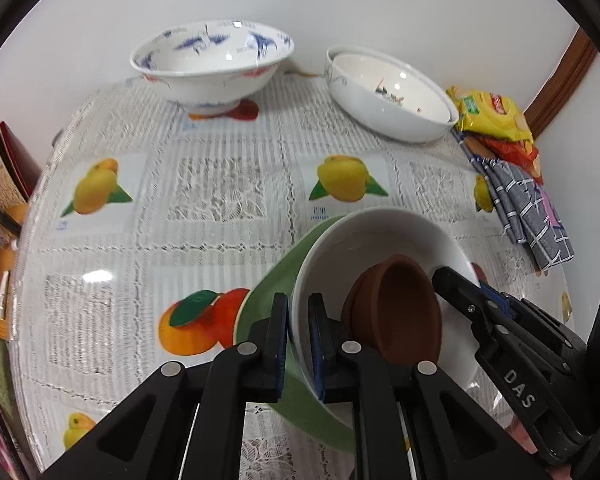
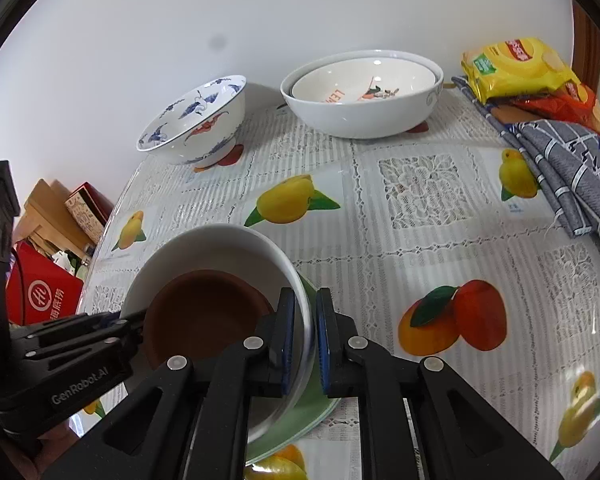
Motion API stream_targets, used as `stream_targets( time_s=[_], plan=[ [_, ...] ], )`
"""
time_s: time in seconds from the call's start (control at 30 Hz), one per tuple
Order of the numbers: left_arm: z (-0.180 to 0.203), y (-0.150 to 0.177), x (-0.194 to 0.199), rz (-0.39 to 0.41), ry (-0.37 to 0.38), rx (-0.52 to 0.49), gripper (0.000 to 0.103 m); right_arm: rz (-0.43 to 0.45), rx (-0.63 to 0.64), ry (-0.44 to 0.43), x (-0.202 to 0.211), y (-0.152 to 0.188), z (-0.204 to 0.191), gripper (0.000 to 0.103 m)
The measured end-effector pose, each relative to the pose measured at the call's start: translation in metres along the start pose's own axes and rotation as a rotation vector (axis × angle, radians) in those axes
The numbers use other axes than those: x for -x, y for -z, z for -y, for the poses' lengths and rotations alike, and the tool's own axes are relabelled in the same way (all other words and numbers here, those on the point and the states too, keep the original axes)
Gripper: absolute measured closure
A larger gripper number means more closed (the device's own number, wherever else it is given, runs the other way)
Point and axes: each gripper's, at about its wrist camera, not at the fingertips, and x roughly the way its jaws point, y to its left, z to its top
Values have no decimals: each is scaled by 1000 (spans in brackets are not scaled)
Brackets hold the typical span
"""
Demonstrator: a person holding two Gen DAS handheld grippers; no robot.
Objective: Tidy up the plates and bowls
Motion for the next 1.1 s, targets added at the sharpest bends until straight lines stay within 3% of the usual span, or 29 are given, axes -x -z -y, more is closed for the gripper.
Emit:
stream_targets(
  time_s=[0.13,0.27,0.43,0.6,0.87,0.9,0.97,1.1],
  plan=[
    [2,2,16,30,-24,-14,92,28,20,30,14,1,-3,88],
    [6,9,31,43,-27,-15,90,34,25,18,29,5,-3,77],
    [17,28,59,80,-12,-35,85,33,37,24,50,20,-6,77],
    [32,57,95,139,-13,-46,72,59,14,23,97,43,-1,70],
    [72,112,156,265,-42,-98,43,149,-9,119,183,90,11,62],
    [77,117,161,274,-34,-105,38,156,-7,137,191,94,12,59],
    [88,130,173,297,-21,-121,31,182,-9,177,210,106,14,36],
    [99,150,191,334,-42,-117,23,247,-13,214,245,126,19,22]
  ],
)
